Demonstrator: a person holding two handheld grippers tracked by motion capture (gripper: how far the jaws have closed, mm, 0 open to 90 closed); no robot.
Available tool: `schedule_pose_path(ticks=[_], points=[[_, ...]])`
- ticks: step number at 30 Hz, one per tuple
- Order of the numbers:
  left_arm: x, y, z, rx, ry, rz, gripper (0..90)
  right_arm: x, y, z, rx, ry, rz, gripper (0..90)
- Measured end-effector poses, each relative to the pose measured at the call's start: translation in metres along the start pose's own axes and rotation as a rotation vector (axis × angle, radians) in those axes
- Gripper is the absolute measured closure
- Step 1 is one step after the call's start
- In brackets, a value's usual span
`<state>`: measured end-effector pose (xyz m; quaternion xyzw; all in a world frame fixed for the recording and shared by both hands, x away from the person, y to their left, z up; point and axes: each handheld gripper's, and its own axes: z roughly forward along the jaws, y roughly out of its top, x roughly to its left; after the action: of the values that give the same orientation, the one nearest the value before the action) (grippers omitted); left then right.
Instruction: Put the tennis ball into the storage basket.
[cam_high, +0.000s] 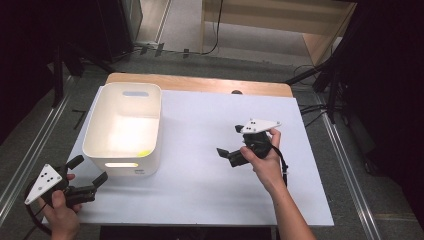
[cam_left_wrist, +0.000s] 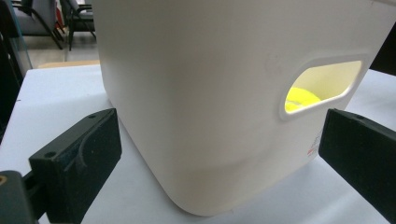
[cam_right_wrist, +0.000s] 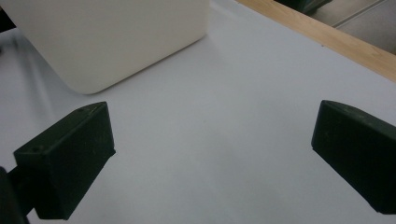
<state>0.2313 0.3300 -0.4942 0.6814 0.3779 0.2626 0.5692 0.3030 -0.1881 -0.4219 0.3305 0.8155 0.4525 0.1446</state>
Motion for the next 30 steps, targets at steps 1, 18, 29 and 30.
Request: schedule_pose_path(ticks=[1,18,29,30], points=[[0.000,0.000,0.000,0.000,0.001,0.000,0.0,-0.001,-0.003,-0.002,-0.001,-0.003,0.003,0.0],[0.000,0.000,0.000,0.002,0.009,0.003,0.0,-0.018,-0.047,-0.028,-0.017,-0.070,0.069,0.0],[0.000,0.000,0.000,0.003,0.013,0.003,0.0,-0.027,-0.072,-0.043,-0.023,-0.104,0.109,0.0],[0.000,0.000,0.000,0.005,0.013,0.003,0.0,-0.027,-0.075,-0.044,-0.024,-0.110,0.113,0.0]])
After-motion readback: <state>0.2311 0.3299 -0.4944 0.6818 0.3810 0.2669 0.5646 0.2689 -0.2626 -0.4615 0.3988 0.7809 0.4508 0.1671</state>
